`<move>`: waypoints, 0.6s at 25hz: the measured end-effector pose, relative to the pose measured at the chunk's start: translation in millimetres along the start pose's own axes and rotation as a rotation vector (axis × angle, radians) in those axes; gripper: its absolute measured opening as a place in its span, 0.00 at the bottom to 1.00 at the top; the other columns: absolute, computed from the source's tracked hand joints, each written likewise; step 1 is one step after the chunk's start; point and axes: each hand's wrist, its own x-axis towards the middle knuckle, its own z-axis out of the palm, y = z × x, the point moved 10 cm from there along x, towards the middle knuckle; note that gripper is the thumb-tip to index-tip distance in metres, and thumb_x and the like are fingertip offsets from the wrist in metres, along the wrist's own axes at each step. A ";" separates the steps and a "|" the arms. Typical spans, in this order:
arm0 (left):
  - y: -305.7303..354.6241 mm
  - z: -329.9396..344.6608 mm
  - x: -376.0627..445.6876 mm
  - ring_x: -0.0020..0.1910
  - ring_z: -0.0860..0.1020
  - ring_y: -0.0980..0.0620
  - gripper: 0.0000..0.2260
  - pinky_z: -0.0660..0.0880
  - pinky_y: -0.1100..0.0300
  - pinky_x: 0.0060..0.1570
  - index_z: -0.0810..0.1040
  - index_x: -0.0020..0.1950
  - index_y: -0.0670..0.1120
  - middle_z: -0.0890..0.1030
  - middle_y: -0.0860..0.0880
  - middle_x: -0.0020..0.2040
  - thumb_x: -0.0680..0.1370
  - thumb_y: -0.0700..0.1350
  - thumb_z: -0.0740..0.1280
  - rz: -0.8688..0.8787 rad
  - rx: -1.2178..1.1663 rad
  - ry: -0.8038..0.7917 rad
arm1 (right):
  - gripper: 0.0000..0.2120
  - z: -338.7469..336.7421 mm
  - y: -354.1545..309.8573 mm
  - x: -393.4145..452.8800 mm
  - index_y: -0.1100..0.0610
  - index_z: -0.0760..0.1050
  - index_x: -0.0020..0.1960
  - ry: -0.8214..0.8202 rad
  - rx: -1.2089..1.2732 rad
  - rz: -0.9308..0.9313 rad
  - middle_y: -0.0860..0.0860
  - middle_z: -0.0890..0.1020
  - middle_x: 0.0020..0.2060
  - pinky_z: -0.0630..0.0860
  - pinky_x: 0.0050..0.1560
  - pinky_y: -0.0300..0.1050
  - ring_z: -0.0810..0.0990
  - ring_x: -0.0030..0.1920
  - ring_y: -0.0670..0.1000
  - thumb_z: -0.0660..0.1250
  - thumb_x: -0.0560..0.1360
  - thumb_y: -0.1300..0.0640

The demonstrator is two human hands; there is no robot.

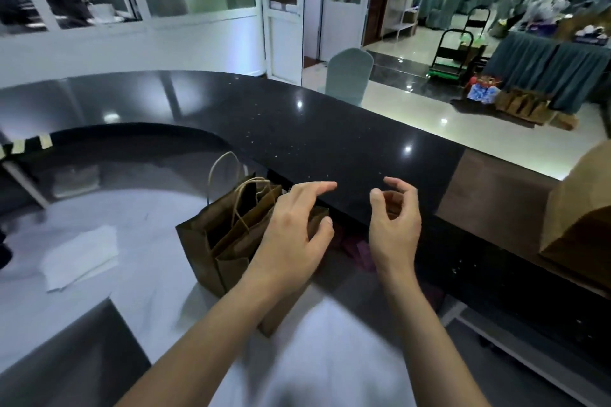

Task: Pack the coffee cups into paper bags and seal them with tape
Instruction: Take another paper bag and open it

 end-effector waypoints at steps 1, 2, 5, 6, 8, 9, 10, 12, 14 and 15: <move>-0.7 -9.4 -4.6 0.66 0.71 0.55 0.20 0.72 0.52 0.65 0.72 0.70 0.53 0.74 0.58 0.64 0.79 0.40 0.66 0.009 0.002 0.033 | 0.09 8.2 2.6 -1.1 0.50 0.77 0.60 -0.025 -0.010 0.004 0.46 0.80 0.46 0.71 0.45 0.28 0.78 0.46 0.39 0.68 0.80 0.55; -3.6 -21.7 -10.7 0.63 0.73 0.53 0.19 0.73 0.52 0.63 0.74 0.68 0.52 0.75 0.57 0.62 0.78 0.39 0.66 0.011 0.005 0.081 | 0.08 18.6 5.0 -2.9 0.49 0.78 0.59 -0.057 -0.019 0.008 0.47 0.81 0.47 0.71 0.45 0.27 0.78 0.47 0.40 0.68 0.80 0.55; -19.1 -47.8 -29.5 0.59 0.74 0.53 0.17 0.74 0.54 0.59 0.76 0.65 0.51 0.76 0.57 0.59 0.77 0.40 0.65 -0.025 0.047 0.201 | 0.07 44.8 13.0 -5.5 0.46 0.81 0.54 -0.195 -0.107 -0.003 0.48 0.80 0.50 0.70 0.46 0.25 0.78 0.48 0.37 0.67 0.80 0.56; -26.3 -51.3 -36.2 0.60 0.74 0.54 0.17 0.74 0.56 0.59 0.76 0.65 0.51 0.76 0.58 0.59 0.77 0.41 0.64 -0.049 0.080 0.208 | 0.08 53.8 15.4 -6.9 0.45 0.82 0.54 -0.257 -0.149 -0.017 0.47 0.80 0.51 0.69 0.47 0.24 0.77 0.49 0.35 0.67 0.80 0.56; -44.0 -51.9 -49.6 0.60 0.72 0.58 0.16 0.71 0.58 0.61 0.76 0.65 0.52 0.76 0.58 0.59 0.77 0.43 0.63 -0.107 0.157 0.167 | 0.09 69.6 21.9 -10.6 0.43 0.82 0.54 -0.371 -0.216 -0.039 0.45 0.79 0.54 0.70 0.54 0.26 0.77 0.53 0.34 0.66 0.80 0.56; -54.0 -50.8 -55.8 0.60 0.71 0.59 0.16 0.70 0.58 0.62 0.76 0.65 0.53 0.76 0.59 0.60 0.77 0.45 0.63 -0.139 0.210 0.135 | 0.10 76.3 25.9 -12.4 0.43 0.82 0.55 -0.416 -0.244 -0.043 0.44 0.79 0.55 0.71 0.59 0.32 0.77 0.55 0.37 0.66 0.81 0.55; -64.4 -49.7 -61.8 0.62 0.71 0.59 0.16 0.68 0.57 0.63 0.76 0.65 0.55 0.77 0.60 0.60 0.78 0.48 0.61 -0.170 0.275 0.098 | 0.09 82.6 30.6 -14.5 0.42 0.82 0.55 -0.456 -0.275 -0.042 0.44 0.78 0.55 0.72 0.62 0.38 0.77 0.58 0.40 0.66 0.80 0.54; -80.5 -44.7 -71.8 0.64 0.71 0.60 0.18 0.63 0.55 0.66 0.75 0.67 0.57 0.78 0.62 0.61 0.79 0.53 0.56 -0.215 0.387 0.016 | 0.09 90.9 39.8 -19.7 0.42 0.82 0.56 -0.524 -0.348 -0.030 0.43 0.77 0.57 0.73 0.63 0.45 0.76 0.61 0.46 0.66 0.81 0.51; -88.9 -39.0 -79.8 0.65 0.71 0.61 0.20 0.59 0.55 0.69 0.73 0.69 0.59 0.78 0.63 0.60 0.79 0.55 0.53 -0.244 0.423 -0.049 | 0.09 91.7 44.8 -23.7 0.42 0.82 0.57 -0.554 -0.400 -0.030 0.42 0.77 0.57 0.72 0.63 0.46 0.75 0.62 0.48 0.65 0.81 0.50; -91.6 -37.5 -83.0 0.65 0.70 0.62 0.20 0.57 0.55 0.71 0.72 0.69 0.59 0.78 0.63 0.60 0.79 0.56 0.53 -0.261 0.425 -0.068 | 0.09 90.5 46.3 -25.4 0.43 0.82 0.57 -0.559 -0.418 -0.030 0.42 0.77 0.57 0.72 0.64 0.46 0.75 0.62 0.48 0.64 0.81 0.50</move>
